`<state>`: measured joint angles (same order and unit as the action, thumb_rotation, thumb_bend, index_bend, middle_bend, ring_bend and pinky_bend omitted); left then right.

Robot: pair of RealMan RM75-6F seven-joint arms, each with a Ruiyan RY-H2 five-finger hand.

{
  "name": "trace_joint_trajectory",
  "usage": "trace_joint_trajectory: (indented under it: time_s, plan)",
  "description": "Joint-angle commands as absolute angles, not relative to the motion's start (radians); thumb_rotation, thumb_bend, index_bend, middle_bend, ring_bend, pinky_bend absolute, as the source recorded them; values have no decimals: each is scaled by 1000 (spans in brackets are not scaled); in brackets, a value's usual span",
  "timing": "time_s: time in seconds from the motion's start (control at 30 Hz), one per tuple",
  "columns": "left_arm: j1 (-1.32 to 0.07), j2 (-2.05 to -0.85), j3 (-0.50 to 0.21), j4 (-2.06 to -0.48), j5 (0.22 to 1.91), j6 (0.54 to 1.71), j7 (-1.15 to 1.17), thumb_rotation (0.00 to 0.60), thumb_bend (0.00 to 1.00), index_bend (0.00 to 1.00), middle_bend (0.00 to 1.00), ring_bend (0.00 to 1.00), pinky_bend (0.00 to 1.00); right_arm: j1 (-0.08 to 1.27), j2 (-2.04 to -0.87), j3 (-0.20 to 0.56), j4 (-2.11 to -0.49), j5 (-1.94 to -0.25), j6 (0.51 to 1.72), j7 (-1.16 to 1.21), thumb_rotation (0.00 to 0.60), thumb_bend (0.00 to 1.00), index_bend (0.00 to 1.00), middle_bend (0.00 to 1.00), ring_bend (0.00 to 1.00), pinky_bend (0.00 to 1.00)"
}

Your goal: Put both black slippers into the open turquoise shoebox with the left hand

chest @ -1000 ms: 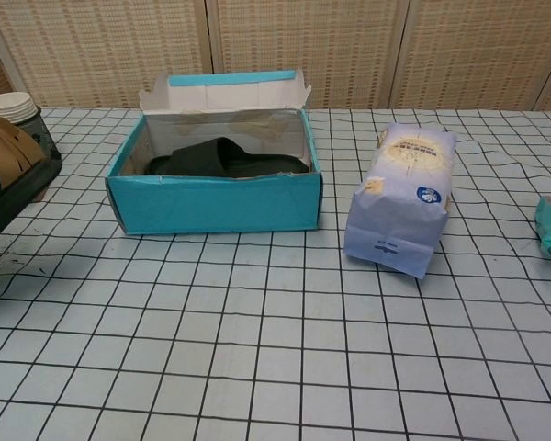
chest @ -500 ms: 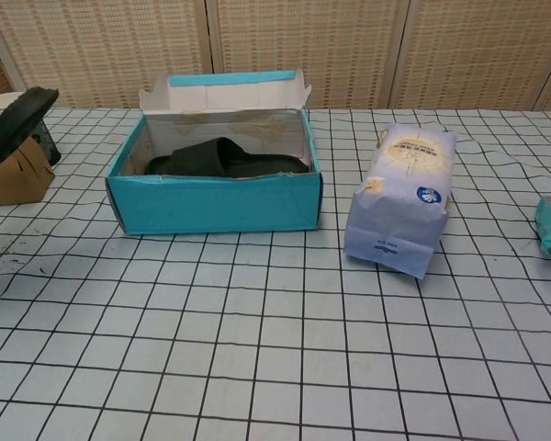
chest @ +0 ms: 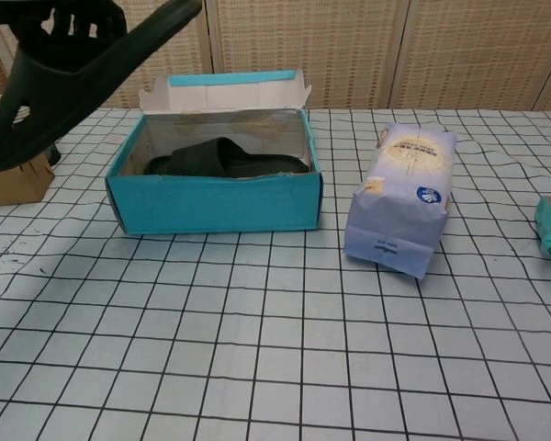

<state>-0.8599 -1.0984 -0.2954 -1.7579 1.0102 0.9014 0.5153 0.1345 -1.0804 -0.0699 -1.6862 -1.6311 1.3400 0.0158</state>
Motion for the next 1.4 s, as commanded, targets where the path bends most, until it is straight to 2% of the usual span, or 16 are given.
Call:
trace_joint_trajectory:
  time_s: [0.03, 0.23, 0.53, 0.9, 1.27, 1.33, 1.4]
  plan:
    - [-947, -1145, -320, -1725, 919, 853, 582, 600, 548, 475, 584, 560, 583, 139, -1082, -67, -1683, -1621, 1329, 18, 600, 180, 0, 0, 0, 0]
    - [-1076, -1223, -316, -1616, 785, 766, 624, 600, 548, 474, 584, 560, 580, 150, -1086, -58, -1676, -1591, 1301, 20, 600, 180, 0, 0, 0, 0]
    - [-1230, -1366, -269, -1423, 666, 644, 623, 600, 549, 474, 585, 560, 577, 164, -1087, -48, -1663, -1556, 1270, 43, 600, 180, 0, 0, 0, 0]
    - [-1309, -1478, -191, -1225, 627, 546, 572, 600, 548, 473, 584, 559, 573, 165, -1082, -46, -1658, -1552, 1272, 57, 600, 181, 0, 0, 0, 0]
    - [-1369, -1497, -86, -1130, 535, 446, 541, 600, 550, 460, 574, 552, 569, 168, -1086, -45, -1655, -1543, 1262, 51, 600, 180, 0, 0, 0, 0]
    - [-1375, -1496, -73, -1126, 526, 438, 531, 600, 537, 404, 513, 489, 520, 167, -1086, -46, -1656, -1545, 1264, 50, 600, 180, 0, 0, 0, 0]
    - [-1378, -1499, -62, -1119, 533, 444, 521, 600, 507, 294, 383, 361, 433, 166, -1085, -47, -1658, -1547, 1269, 50, 600, 181, 0, 0, 0, 0]
